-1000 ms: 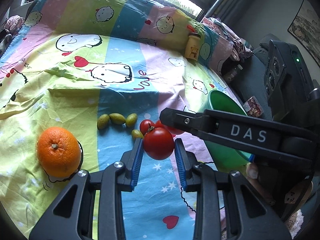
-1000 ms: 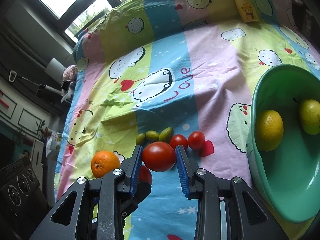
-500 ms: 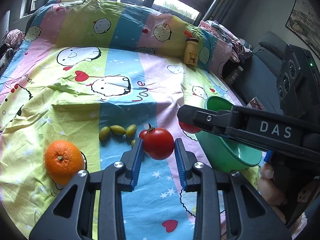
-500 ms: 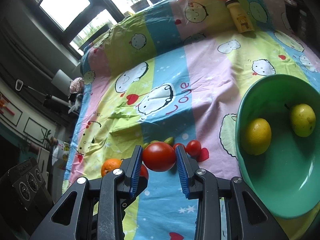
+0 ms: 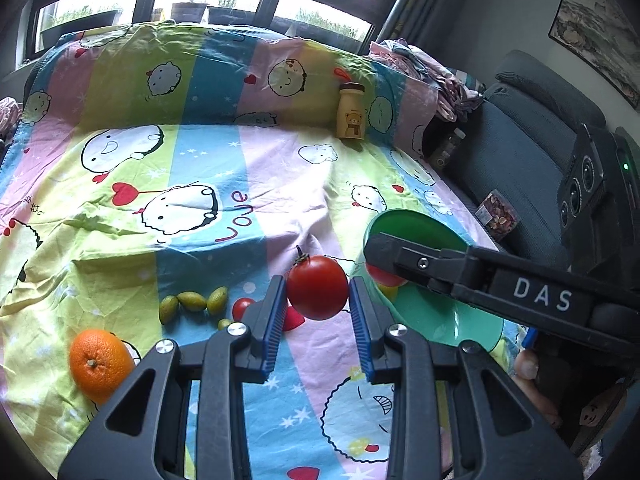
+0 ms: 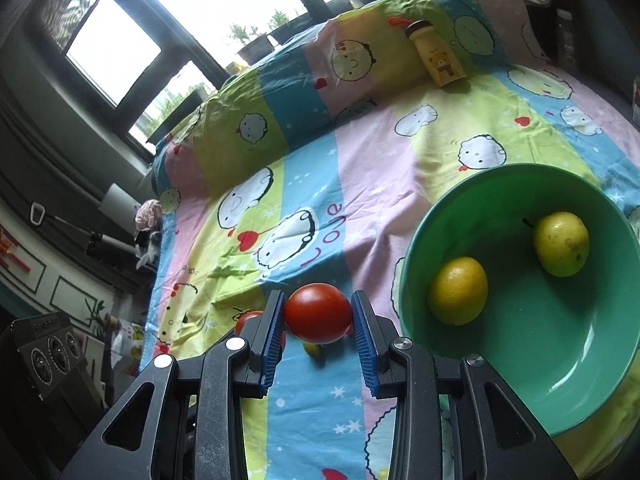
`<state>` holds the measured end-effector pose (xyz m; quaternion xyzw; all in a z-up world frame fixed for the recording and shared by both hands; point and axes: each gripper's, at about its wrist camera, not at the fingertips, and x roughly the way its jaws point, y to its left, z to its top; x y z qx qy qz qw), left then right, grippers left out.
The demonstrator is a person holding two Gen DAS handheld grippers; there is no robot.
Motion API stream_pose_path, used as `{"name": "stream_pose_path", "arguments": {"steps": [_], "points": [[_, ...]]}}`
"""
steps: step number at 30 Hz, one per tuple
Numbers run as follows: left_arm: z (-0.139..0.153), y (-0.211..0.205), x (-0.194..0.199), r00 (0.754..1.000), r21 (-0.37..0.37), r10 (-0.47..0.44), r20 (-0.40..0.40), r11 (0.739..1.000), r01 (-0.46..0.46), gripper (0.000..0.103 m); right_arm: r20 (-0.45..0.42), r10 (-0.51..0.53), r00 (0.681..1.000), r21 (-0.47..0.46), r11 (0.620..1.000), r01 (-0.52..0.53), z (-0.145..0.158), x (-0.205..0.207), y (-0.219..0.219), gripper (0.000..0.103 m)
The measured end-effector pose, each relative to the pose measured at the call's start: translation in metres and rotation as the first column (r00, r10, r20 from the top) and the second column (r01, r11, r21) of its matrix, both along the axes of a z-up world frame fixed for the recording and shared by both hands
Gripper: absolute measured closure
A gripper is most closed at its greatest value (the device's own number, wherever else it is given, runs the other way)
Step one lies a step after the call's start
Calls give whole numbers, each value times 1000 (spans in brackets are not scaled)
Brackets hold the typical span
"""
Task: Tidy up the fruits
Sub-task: 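Carry both held cherry tomatoes over the green bowl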
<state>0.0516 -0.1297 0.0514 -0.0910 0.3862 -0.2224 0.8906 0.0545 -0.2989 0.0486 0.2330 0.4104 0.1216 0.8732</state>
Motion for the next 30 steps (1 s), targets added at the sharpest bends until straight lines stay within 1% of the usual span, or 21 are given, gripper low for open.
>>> {"name": "stream_pose_path", "arguments": {"steps": [5, 10, 15, 19, 22, 24, 30], "points": [[4, -19, 9, 999, -6, -39, -5, 999, 39, 72, 1, -71, 998, 24, 997, 70, 0, -4, -25, 67], [9, -43, 13, 996, -4, -92, 1, 996, 92, 72, -7, -169, 986, 17, 985, 169, -1, -8, -51, 67], [9, -69, 19, 988, -11, -153, -8, 988, 153, 72, -15, -211, 977, 62, 975, 212, -4, -12, -72, 67], [4, -87, 24, 980, -19, -195, -35, 981, 194, 72, -30, -265, 964, 58, 962, 266, -8, -15, -88, 67], [-3, -97, 26, 971, -41, -232, -66, 973, 229, 72, -42, -291, 956, 72, 953, 293, -12, -18, -99, 67], [-6, -104, 27, 967, -41, -244, -75, 969, 242, 72, -48, -306, 951, 80, 948, 309, -14, -19, -104, 67], [-15, -119, 28, 954, -40, -280, -104, 960, 277, 72, -65, -353, 933, 47, 933, 356, -18, -21, -112, 67]]}}
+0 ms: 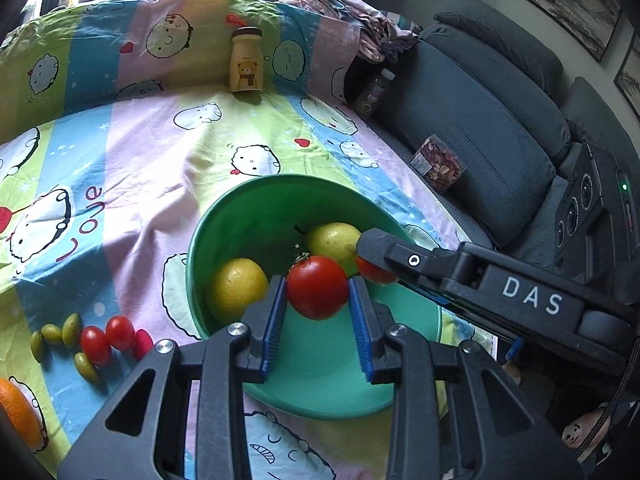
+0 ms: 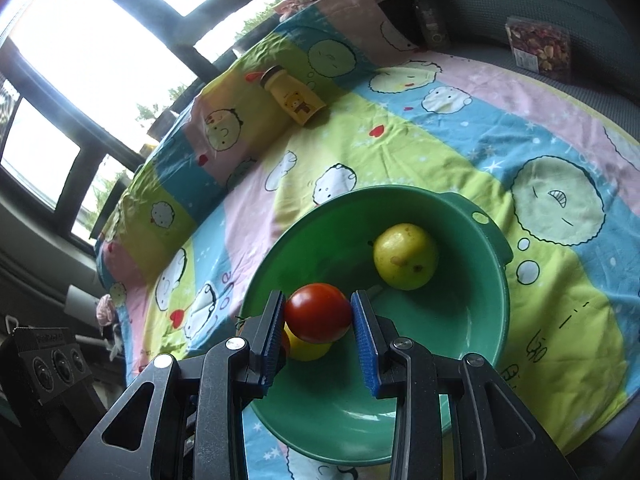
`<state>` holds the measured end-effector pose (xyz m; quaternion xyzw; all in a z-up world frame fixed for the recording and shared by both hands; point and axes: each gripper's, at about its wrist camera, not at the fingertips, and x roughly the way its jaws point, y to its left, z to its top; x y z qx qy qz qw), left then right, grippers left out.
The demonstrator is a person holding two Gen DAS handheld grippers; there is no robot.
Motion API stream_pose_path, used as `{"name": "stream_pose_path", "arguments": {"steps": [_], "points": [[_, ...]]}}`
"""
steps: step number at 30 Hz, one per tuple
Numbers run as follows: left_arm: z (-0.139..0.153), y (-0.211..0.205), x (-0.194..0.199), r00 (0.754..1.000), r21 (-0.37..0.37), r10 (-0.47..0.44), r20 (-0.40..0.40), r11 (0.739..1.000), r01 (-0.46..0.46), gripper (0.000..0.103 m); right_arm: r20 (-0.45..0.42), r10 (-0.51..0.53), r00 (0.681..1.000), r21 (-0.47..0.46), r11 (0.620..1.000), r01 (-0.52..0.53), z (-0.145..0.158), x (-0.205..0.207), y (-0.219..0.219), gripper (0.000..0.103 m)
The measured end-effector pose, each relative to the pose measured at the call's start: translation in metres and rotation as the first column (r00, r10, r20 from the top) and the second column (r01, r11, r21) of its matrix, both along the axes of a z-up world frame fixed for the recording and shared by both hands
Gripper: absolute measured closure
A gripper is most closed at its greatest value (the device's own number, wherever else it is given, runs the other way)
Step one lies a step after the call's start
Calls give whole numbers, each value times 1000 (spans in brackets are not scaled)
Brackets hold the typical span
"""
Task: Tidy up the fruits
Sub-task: 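Carry both held cherry tomatoes over the green bowl, then open both grippers to drop the tomatoes into the bowl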
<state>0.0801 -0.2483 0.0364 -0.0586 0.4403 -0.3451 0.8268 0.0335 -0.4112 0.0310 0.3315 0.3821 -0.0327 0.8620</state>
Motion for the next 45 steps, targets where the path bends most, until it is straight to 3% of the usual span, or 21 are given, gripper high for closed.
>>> {"name": "stream_pose_path", "arguments": {"steps": [5, 22, 45], "points": [[-8, -7, 2, 1000, 11, -16, -25, 1000, 16, 72, -58, -57, 997, -62, 997, 53, -7, 3, -7, 67], [-24, -22, 4, 999, 85, -20, -45, 996, 24, 72, -127, -65, 990, -38, 997, 61, -26, 10, -19, 67], [-28, -25, 4, 998, 132, 1, -55, 991, 7, 71, -156, -78, 985, -83, 994, 66, -28, 14, -17, 67]]}}
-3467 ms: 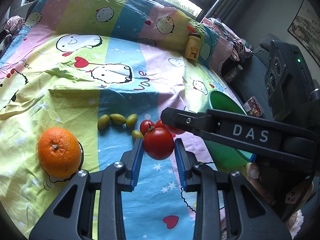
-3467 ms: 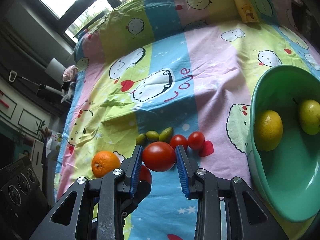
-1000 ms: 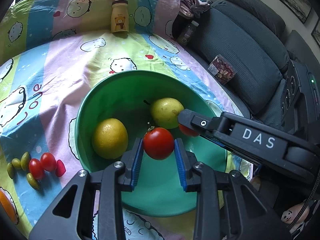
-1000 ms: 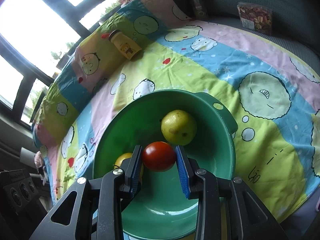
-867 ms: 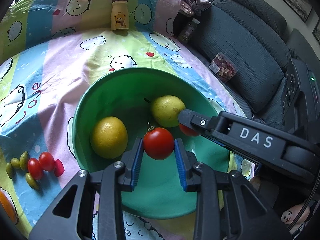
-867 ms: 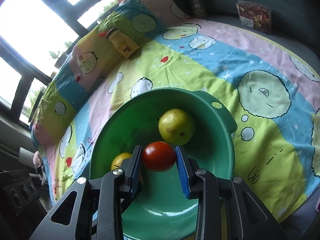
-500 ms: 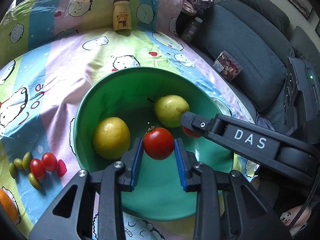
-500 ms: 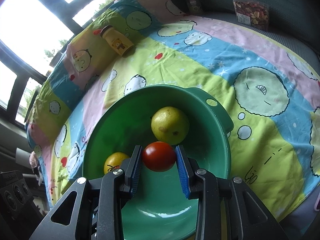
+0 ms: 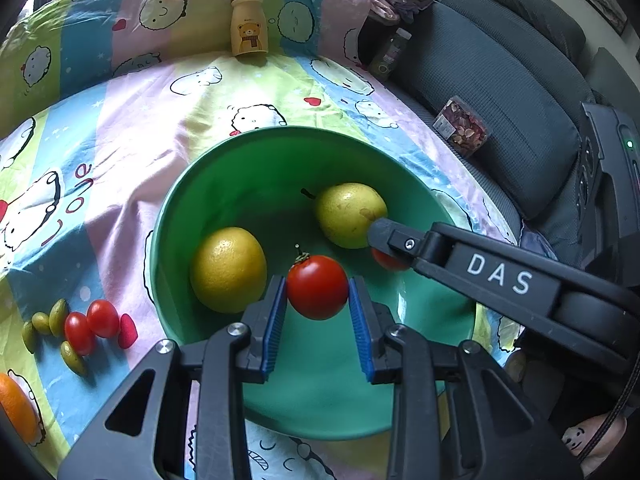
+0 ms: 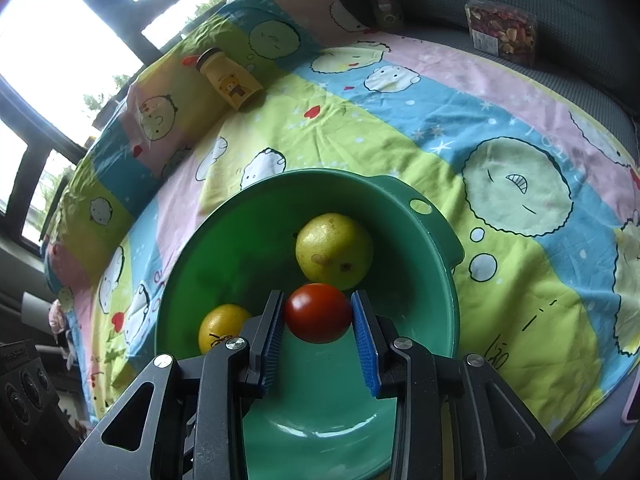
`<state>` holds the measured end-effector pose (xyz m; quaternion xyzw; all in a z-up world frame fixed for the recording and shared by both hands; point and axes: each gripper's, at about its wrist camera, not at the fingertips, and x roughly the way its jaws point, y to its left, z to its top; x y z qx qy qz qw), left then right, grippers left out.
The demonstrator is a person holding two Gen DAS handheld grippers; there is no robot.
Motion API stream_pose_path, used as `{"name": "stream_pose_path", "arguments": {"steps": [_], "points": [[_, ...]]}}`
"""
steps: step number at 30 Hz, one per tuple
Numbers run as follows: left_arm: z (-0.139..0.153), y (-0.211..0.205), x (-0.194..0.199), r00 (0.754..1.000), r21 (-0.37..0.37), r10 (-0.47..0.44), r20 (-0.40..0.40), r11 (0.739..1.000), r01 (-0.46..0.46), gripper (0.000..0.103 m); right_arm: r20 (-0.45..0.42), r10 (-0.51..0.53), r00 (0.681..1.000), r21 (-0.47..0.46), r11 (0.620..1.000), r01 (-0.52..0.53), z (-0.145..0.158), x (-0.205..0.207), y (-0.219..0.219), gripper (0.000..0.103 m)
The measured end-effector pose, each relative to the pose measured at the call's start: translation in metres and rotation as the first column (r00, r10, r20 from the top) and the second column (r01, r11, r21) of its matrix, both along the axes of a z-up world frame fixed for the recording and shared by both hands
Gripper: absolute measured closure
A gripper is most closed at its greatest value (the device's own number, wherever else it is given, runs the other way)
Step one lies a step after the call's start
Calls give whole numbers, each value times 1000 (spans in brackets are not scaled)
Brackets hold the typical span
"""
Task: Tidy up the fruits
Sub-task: 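Open both grippers to drop the tomatoes into the bowl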
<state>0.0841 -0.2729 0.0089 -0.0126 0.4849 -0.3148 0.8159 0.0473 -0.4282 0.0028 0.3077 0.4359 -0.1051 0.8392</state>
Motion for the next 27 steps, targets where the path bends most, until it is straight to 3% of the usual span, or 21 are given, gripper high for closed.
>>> {"name": "stream_pose_path", "arguments": {"steps": [11, 15, 20, 23, 27], "points": [[3, 5, -3, 1000, 4, 7, 8, 1000, -7, 71, 3, 2, 1000, 16, 1000, -2, 0, -1, -1, 66], [12, 16, -6, 999, -21, 20, 24, 1000, -20, 62, 5, 5, 1000, 18, 1000, -5, 1, -1, 2, 62], [26, 46, -11, 995, -52, 83, 55, 995, -80, 49, 33, 16, 999, 6, 1000, -16, 9, -3, 9, 59], [34, 70, -13, 987, -53, 144, 73, 989, -141, 44, 62, 30, 998, -10, 1000, -29, 17, -4, 18, 45], [37, 109, -17, 967, -43, 241, 81, 970, -238, 39, 93, 85, 992, -23, 996, -83, 26, -2, 35, 44]]}}
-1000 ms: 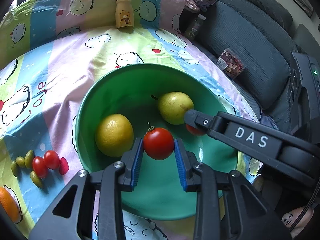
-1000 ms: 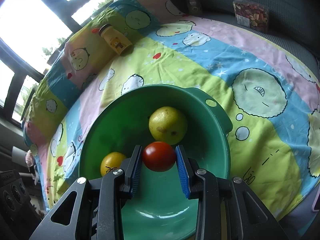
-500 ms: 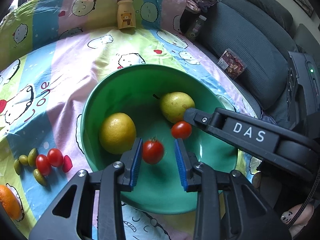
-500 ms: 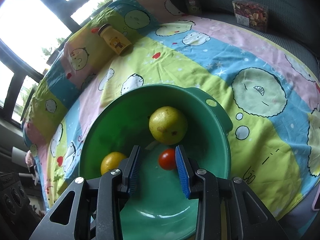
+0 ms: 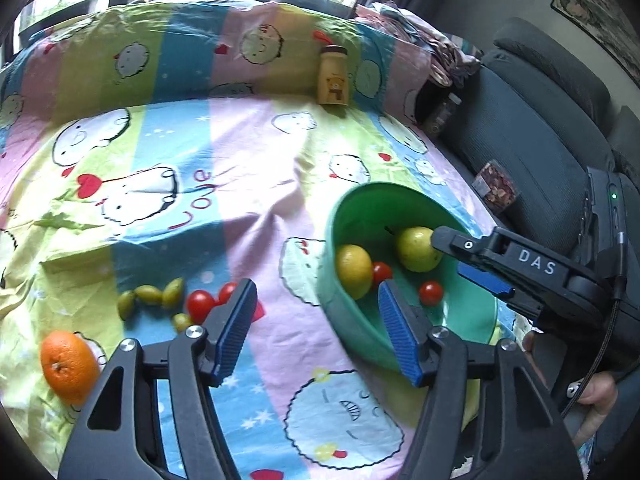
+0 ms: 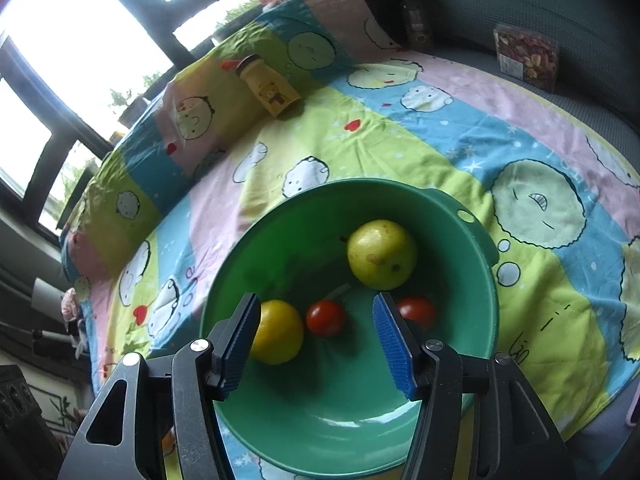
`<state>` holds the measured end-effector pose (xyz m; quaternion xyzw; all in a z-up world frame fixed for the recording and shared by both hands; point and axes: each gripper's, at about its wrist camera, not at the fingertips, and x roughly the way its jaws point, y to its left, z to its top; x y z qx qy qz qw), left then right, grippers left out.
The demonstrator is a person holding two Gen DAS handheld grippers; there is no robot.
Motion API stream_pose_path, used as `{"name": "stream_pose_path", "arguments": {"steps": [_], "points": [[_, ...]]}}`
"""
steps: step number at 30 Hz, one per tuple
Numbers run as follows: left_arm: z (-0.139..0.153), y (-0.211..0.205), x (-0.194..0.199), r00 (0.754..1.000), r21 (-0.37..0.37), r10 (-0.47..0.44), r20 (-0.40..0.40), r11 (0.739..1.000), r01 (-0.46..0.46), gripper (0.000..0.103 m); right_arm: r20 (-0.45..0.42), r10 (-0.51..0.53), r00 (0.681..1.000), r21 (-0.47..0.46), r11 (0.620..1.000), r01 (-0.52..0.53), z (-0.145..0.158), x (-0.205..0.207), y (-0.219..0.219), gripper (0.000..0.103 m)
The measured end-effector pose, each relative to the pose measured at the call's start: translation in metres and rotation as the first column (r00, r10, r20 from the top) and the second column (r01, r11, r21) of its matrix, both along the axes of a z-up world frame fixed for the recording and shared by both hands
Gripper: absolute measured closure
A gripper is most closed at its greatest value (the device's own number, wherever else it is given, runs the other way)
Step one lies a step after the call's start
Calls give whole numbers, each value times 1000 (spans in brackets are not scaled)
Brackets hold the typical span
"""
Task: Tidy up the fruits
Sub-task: 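Open both grippers to drop the tomatoes into the bowl, then move both grippers back to the remaining cherry tomatoes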
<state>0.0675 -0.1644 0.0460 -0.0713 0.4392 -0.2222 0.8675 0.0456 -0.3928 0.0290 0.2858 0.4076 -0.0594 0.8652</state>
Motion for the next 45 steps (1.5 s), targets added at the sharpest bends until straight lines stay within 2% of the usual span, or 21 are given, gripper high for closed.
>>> {"name": "stream_pose_path", "arguments": {"steps": [2, 5, 7, 11, 15, 18, 20, 22, 27, 31, 34, 39, 45], "points": [[0, 20, -2, 999, 5, 44, -3, 999, -44, 37, 10, 30, 1000, -5, 1000, -30, 4, 2, 11, 42], [-3, 48, -7, 993, 12, 122, -6, 992, -122, 29, 29, 82, 996, -19, 996, -82, 9, 6, 30, 34], [-8, 63, -9, 987, 15, 162, -7, 987, -162, 25, 41, 132, 990, -18, 991, -132, 11, 9, 45, 33], [-24, 85, -11, 982, 13, 186, -31, 983, -185, 25, 60, 249, 967, 0, 968, -249, 14, 13, 76, 33], [-41, 95, -9, 982, 2, 182, -56, 983, -182, 25, 70, 398, 915, 39, 915, -402, 8, 21, 108, 33], [-50, 95, -6, 984, 12, 160, -77, 987, -159, 26, 45, 437, 898, 41, 898, -439, 1, 28, 128, 33], [-53, 95, -5, 985, 6, 155, -78, 988, -155, 28, 17, 452, 892, 22, 892, -452, -4, 31, 139, 33], [-56, 94, -4, 986, -1, 145, -87, 989, -145, 34, -9, 461, 887, 25, 887, -461, -10, 34, 147, 33], [-62, 93, -1, 986, -13, 130, -104, 991, -132, 53, -84, 452, 888, 0, 891, -454, -25, 44, 160, 54], [-65, 92, 0, 986, -14, 119, -118, 992, -122, 62, -154, 426, 892, -55, 897, -438, -39, 53, 169, 57], [-68, 92, 0, 984, -16, 118, -132, 993, -121, 64, -193, 421, 886, -97, 891, -444, -47, 60, 177, 57], [-73, 91, 4, 982, -24, 110, -151, 993, -115, 64, -240, 366, 899, -206, 886, -416, -56, 69, 181, 56], [-75, 91, 4, 981, -29, 106, -162, 993, -112, 64, -241, 376, 895, -172, 891, -421, -66, 81, 178, 57]]}}
